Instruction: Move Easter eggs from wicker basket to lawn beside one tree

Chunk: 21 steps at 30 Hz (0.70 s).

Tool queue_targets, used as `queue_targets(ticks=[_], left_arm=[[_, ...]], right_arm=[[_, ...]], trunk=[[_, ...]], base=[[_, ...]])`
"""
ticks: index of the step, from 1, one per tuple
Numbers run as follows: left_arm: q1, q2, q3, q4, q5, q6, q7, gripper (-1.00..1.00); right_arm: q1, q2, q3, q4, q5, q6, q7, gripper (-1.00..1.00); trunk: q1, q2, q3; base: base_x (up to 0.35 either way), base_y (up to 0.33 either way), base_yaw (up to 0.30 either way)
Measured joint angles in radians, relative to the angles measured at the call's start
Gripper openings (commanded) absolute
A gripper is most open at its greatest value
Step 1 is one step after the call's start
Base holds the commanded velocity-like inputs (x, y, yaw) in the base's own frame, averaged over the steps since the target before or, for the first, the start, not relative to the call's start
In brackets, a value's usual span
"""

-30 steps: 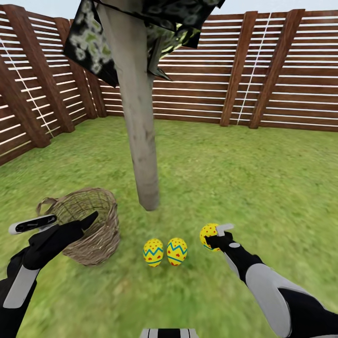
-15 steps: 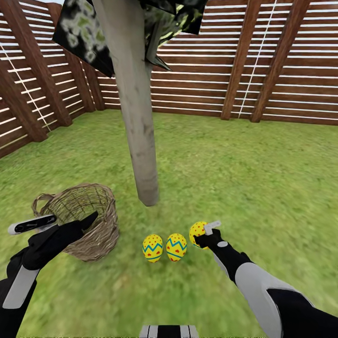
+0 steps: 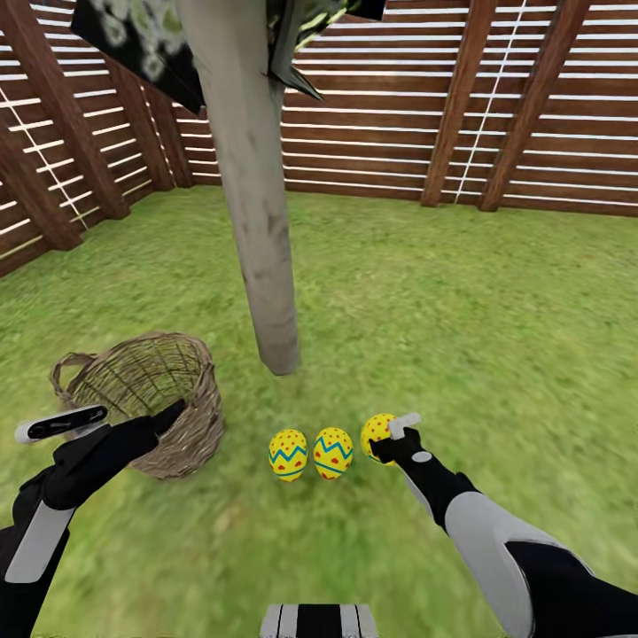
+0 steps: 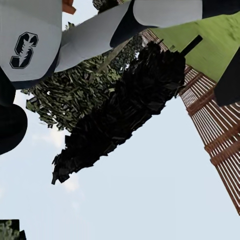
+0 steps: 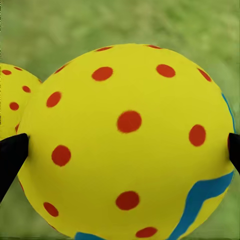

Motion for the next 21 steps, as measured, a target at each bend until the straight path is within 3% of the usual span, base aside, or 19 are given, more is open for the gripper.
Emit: queue_targets(ticks=[21], left_arm=[[0.000,0.000,-0.003,0.000,-0.001,0.000,0.000,1.00]], right_arm=[[0.000,0.004,0.001,0.000,0.001,0.006,0.000,-1.00]], trunk=[[0.009,-0.005,-0.081]], base=[[0.000,0.000,0.000]])
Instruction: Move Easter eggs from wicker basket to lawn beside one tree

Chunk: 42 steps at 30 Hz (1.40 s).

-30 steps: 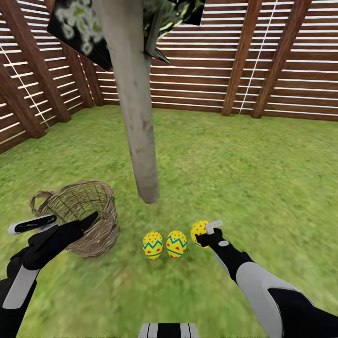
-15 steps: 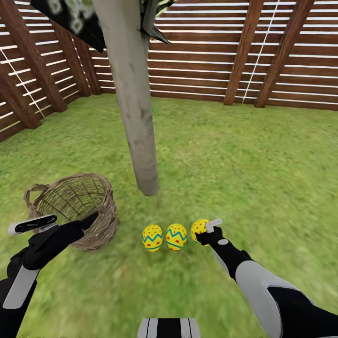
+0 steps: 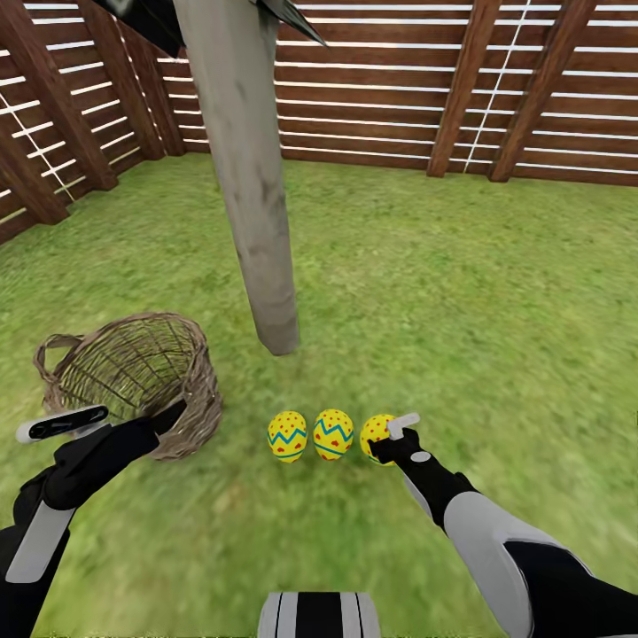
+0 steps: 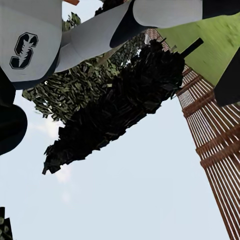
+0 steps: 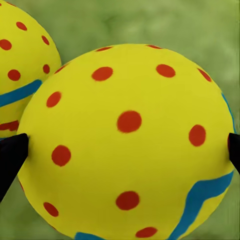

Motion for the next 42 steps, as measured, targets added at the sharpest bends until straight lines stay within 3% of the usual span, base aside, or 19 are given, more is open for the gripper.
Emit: queue_targets(ticks=[14,42], left_arm=[[0.000,0.000,0.000,0.000,0.000,-0.001,0.000,1.00],[0.000,0.000,-0.002,-0.001,0.000,0.000,0.000,1.00]], right_arm=[[0.000,0.000,0.000,0.000,0.000,0.000,0.000,-1.00],[-0.001,0.000,0.002,-0.059,-0.002,0.003,0.001,-1.00]], trunk=[[0.000,0.000,0.000],[0.012,-0.007,-0.108]], base=[[0.103,0.000,0.000],[0.000,0.000,0.000]])
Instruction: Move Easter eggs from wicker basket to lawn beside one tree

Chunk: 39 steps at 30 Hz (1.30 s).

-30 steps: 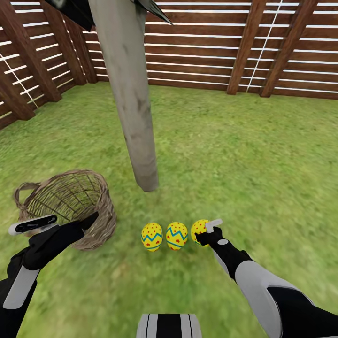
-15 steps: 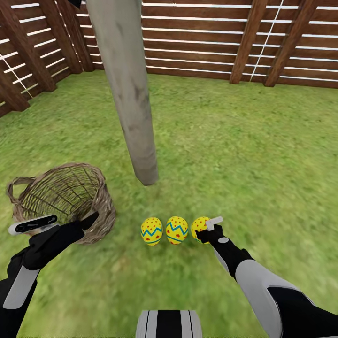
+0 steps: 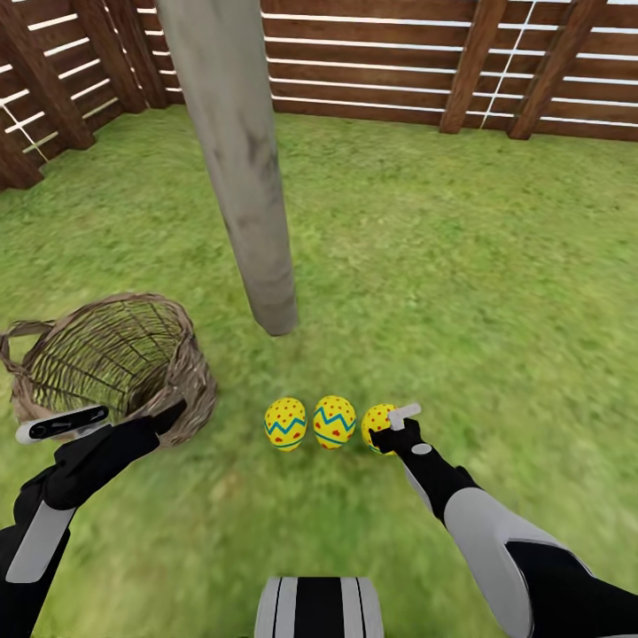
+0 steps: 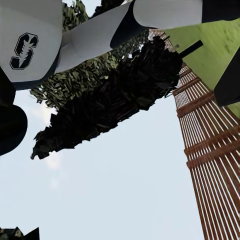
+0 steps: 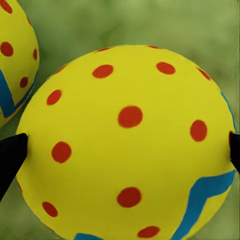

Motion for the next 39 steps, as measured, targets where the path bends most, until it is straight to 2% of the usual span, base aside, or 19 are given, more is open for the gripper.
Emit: queue_targets(ticks=[3,16,17,23,30,39], left_arm=[[0.000,0.000,0.000,0.000,0.000,0.000,0.000,1.00],[0.000,0.000,0.000,0.000,0.000,0.000,0.000,1.00],[0.000,0.000,0.000,0.000,0.000,0.000,0.000,1.00],[0.000,0.000,0.000,0.001,0.000,0.000,0.000,1.00],[0.000,0.000,0.000,0.000,0.000,0.000,0.000,1.00],[0.000,0.000,0.000,0.000,0.000,0.000,0.000,1.00]], right_arm=[[0.000,0.000,-0.001,-0.033,0.001,0.001,-0.001,-1.00],[0.000,0.000,0.000,-0.033,0.001,0.001,-0.001,-1.00],[0.000,0.000,0.000,-0.033,0.001,0.002,-0.001,1.00],[0.000,0.000,0.001,-0.044,-0.001,0.034,0.001,1.00],[0.000,-0.001,-0.002,0.029,0.002,0.040,-0.001,1.00],[0.000,-0.003,-0.003,0.030,0.001,0.039,0.002,1.00]], trunk=[[0.001,-0.001,-0.012],[0.001,-0.001,-0.012],[0.001,-0.001,-0.012],[0.002,-0.001,-0.012],[-0.001,0.001,0.015],[-0.005,0.003,0.050]], base=[[0.000,0.000,0.000],[0.000,0.000,0.000],[0.000,0.000,0.000],[0.000,0.000,0.000],[0.000,0.000,0.000],[0.000,0.000,0.000]])
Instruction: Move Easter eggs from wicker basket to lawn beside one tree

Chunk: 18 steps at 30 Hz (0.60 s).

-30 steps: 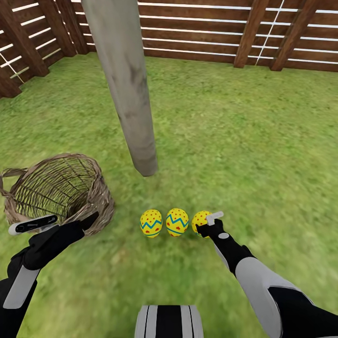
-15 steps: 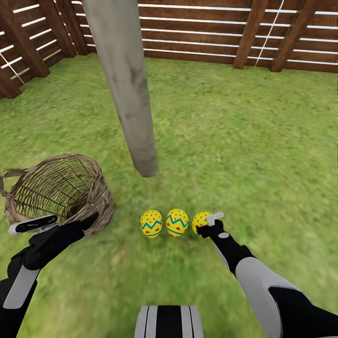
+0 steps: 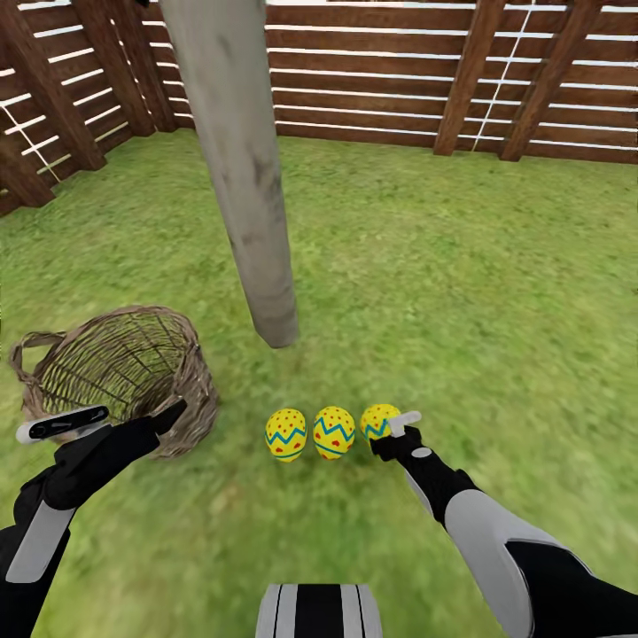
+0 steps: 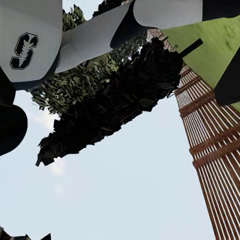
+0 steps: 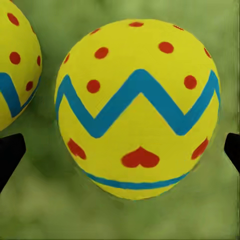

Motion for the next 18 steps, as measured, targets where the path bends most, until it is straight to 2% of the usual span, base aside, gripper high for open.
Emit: queue_targets(ticks=[6,8,10,11,18], left_arm=[[-0.001,0.001,-0.006,-0.016,-0.009,0.008,0.000,1.00],[-0.008,0.020,-0.001,-0.021,-0.011,0.019,0.006,1.00],[-0.012,0.055,0.000,-0.021,-0.011,0.024,0.007,1.00],[-0.012,0.062,0.000,-0.021,-0.011,0.025,0.007,1.00],[-0.012,0.061,-0.002,-0.021,-0.011,0.026,0.009,1.00]], right_arm=[[0.000,-0.004,-0.004,-0.040,-0.003,0.000,0.005,1.00],[0.000,-0.004,-0.005,-0.053,-0.003,0.001,0.008,1.00],[0.000,-0.003,-0.006,-0.053,-0.003,0.002,0.008,1.00],[0.000,-0.003,-0.006,-0.053,-0.003,0.003,0.008,1.00],[0.006,-0.006,-0.007,-0.052,-0.006,0.063,0.008,1.00]], trunk=[[-0.003,0.001,0.023],[-0.004,0.002,0.031],[-0.004,0.002,0.039],[-0.004,0.003,0.043],[-0.008,0.004,0.070]], base=[[0.000,0.000,0.000],[-0.033,0.000,0.000],[-0.270,0.000,0.000],[-0.321,0.000,0.000],[-0.288,0.000,0.000]])
